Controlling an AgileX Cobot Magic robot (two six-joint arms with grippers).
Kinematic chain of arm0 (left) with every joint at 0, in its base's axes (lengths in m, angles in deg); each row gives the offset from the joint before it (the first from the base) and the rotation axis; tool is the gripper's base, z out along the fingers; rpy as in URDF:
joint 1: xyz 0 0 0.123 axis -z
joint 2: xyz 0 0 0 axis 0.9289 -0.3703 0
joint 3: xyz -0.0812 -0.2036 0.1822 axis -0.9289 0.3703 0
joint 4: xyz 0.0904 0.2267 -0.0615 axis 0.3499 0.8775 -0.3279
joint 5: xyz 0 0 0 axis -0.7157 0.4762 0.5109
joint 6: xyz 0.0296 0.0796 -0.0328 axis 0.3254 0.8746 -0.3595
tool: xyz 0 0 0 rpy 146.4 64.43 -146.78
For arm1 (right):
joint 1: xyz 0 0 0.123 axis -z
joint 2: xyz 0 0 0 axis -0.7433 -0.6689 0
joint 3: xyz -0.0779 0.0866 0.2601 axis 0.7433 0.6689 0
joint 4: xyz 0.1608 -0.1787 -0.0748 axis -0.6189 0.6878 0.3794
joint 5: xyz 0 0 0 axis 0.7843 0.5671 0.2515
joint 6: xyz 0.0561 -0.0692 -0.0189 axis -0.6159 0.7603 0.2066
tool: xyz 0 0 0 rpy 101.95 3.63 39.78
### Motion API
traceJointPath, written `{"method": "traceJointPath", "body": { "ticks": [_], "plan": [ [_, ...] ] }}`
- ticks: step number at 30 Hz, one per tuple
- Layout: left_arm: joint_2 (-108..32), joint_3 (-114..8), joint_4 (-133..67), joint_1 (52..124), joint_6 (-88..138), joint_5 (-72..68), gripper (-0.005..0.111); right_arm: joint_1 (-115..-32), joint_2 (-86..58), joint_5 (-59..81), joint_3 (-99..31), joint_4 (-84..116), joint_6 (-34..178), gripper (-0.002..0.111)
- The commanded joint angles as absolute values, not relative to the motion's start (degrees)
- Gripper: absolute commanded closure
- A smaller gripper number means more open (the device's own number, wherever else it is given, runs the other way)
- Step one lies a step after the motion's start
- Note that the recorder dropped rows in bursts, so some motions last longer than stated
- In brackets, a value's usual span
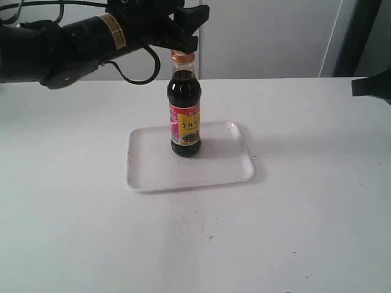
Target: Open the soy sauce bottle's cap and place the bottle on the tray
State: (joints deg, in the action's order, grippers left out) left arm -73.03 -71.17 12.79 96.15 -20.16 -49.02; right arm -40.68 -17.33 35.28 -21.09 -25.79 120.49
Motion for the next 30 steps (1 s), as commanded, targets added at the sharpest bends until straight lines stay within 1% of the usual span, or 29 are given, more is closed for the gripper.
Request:
{"method": "traceJointPath", "body": {
  "ticks": [1,8,9,15,22,30],
  "plan": [
    [-69.7,-71.6,16.1,96.3,-20.8,-44.3,0.066,-40.6,-17.5,34.8,-20.9,-26.1,121.1,0.108],
    [-66.1,-71.6,20.4,96.3,-23.9,-32.8,0.105,-40.6,-17.5,34.9,-20.9,-26.8,121.9,0.108],
    [-65.7,-71.6,20.8,96.3,-24.3,-31.4,0.107,-40.6,-17.5,34.9,-20.9,-26.8,121.9,0.108],
    [-63.7,-71.6,21.8,96.3,-26.8,-21.0,0.107,-40.6,-17.5,35.0,-20.9,-26.8,121.9,0.108],
    [-61.2,-71.6,21.8,96.3,-26.8,-3.0,0.107,-40.6,-17.5,35.5,-20.9,-26.8,121.9,0.108],
    [-58.4,-71.5,21.5,96.3,-23.6,13.8,0.107,-40.7,-17.5,36.3,-20.9,-27.2,121.9,0.108]
  ]
}}
